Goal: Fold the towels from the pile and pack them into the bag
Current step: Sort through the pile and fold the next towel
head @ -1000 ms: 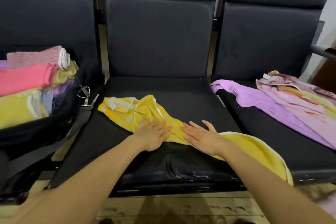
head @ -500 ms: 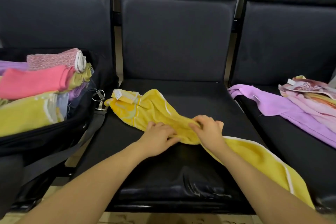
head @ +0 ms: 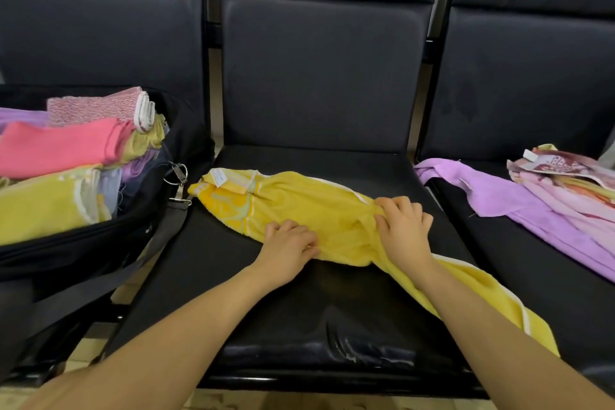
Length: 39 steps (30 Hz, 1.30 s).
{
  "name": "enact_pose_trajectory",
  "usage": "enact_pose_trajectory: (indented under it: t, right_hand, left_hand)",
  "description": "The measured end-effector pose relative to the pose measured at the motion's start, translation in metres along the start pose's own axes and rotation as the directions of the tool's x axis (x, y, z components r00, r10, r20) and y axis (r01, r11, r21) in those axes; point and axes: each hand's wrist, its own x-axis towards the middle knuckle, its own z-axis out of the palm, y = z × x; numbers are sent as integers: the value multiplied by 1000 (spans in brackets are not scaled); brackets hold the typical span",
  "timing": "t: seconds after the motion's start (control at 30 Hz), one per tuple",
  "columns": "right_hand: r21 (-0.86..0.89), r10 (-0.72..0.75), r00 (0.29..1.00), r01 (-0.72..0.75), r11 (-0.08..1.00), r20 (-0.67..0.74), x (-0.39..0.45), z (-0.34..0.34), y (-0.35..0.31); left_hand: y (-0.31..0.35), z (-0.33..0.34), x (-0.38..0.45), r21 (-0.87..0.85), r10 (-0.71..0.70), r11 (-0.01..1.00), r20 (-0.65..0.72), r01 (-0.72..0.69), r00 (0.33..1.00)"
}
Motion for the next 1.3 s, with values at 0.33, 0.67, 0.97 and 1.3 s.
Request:
enact_pose_trajectory:
  t: [0.33,0.67,0.97,1.3]
  right_hand:
    - [89,80,997,-82,993,22,5,5,-9]
    - [-113,156,966,-135,984,205,37,15,-21]
    - [550,173,985,-139,824,-10,24,-5,-14]
    - [808,99,949,196,556,-298,28,-110,-48]
  left_hand:
    - [-13,-32,8,-308,-253,924,-48,227,966]
    - [15,-17,-2,36,204,979,-149,-201,968]
    - [27,-12,2,-277,-5,961,-99,-23,995]
    - [29,-142,0,-658,-37,752,23,43,999]
